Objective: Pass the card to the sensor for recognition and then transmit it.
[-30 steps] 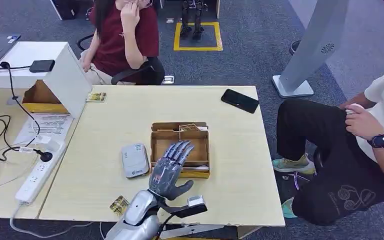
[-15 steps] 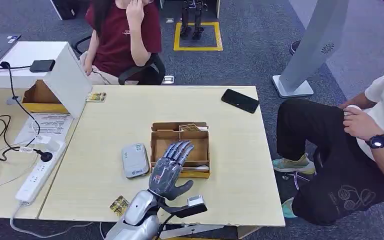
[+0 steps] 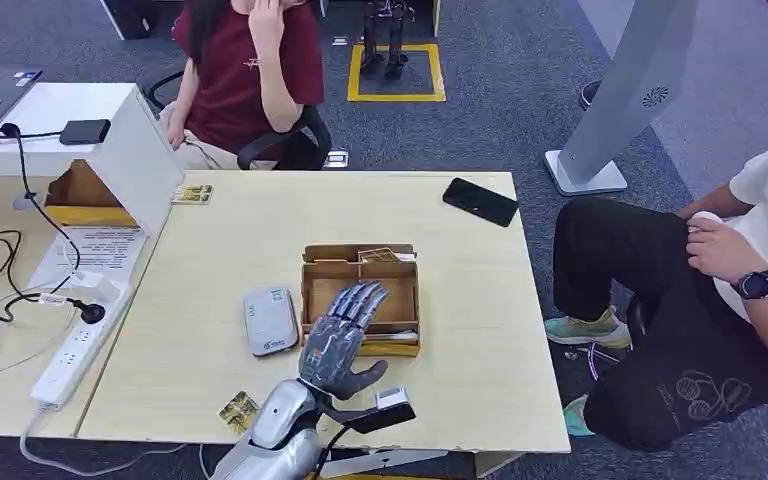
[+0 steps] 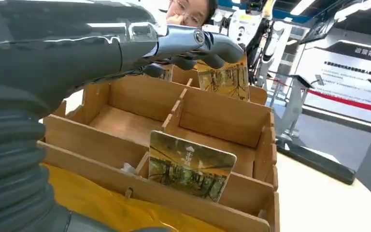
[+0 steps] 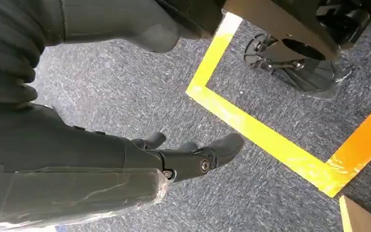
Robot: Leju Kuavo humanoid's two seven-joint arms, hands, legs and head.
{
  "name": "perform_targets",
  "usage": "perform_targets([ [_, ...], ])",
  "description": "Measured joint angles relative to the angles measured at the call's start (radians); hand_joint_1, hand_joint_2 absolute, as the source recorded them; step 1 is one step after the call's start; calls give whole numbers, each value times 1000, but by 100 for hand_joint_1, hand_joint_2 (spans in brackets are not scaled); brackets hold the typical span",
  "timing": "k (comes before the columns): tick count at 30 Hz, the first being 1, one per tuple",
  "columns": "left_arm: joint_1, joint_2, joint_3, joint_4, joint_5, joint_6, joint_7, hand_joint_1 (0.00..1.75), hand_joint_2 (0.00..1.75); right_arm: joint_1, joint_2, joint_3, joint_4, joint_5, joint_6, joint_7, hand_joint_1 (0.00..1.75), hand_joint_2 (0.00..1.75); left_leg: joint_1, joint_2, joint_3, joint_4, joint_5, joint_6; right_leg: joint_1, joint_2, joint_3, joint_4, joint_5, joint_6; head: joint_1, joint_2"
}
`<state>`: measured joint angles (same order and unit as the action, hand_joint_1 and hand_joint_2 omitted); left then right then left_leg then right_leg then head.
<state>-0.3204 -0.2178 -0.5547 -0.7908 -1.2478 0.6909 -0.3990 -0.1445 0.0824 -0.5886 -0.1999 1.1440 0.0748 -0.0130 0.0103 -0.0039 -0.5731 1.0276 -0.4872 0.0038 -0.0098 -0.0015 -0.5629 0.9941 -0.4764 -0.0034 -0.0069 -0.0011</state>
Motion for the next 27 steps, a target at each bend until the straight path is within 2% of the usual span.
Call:
perform_targets([
  [1, -1, 0, 0, 3, -7, 0, 8, 0, 175, 0, 0, 0, 0, 0, 0, 0, 0, 175, 0, 0, 0, 0, 0, 0, 0, 0, 0, 0, 0, 0, 0, 0],
  [2, -1, 0, 0, 5, -9, 0, 12, 45, 175, -1, 0, 0, 0, 0, 0, 0, 0, 175, 0, 0, 0, 0, 0, 0, 0, 0, 0, 0, 0, 0, 0, 0],
  [3, -1, 0, 0, 7, -9, 0, 12, 155, 175, -1, 0, 0, 0, 0, 0, 0, 0, 175, 0, 0, 0, 0, 0, 0, 0, 0, 0, 0, 0, 0, 0, 0],
  [5, -2, 0, 0, 10, -11, 0, 12, 152, 175, -1, 0, 1, 0, 0, 0, 0, 0, 175, 0, 0, 0, 0, 0, 0, 0, 0, 0, 0, 0, 0, 0, 0],
  [6, -3, 0, 1, 13, -12, 0, 8, 175, 175, -1, 0, 1, 0, 0, 0, 1, 0, 175, 0, 0, 0, 0, 0, 0, 0, 0, 0, 0, 0, 0, 0, 0],
  [9, -10, -1, 7, 25, -6, 0, 2, 175, 175, -3, 0, 3, 0, -2, 0, 1, 0, 175, 0, 0, 0, 0, 0, 0, 0, 0, 0, 0, 0, 0, 0, 0],
  [10, -11, -1, 8, 28, -4, 0, 1, 169, 175, -3, 0, 3, 0, -2, 0, 1, 0, 175, 0, 0, 0, 0, 0, 0, 0, 0, 0, 0, 0, 0, 0, 0],
  [11, -13, -1, 10, 32, 0, 0, 1, 175, 175, -3, 0, 4, 0, -2, 0, 1, 0, 175, 0, 0, 0, 0, 0, 0, 0, 0, 0, 0, 0, 0, 0, 0],
  [27, -30, -2, 14, 58, 37, 4, -19, 175, 175, -8, 3, 18, -5, -5, 0, 2, 0, 175, 0, 0, 0, 0, 0, 0, 0, 0, 0, 0, 0, 0, 0, 0],
])
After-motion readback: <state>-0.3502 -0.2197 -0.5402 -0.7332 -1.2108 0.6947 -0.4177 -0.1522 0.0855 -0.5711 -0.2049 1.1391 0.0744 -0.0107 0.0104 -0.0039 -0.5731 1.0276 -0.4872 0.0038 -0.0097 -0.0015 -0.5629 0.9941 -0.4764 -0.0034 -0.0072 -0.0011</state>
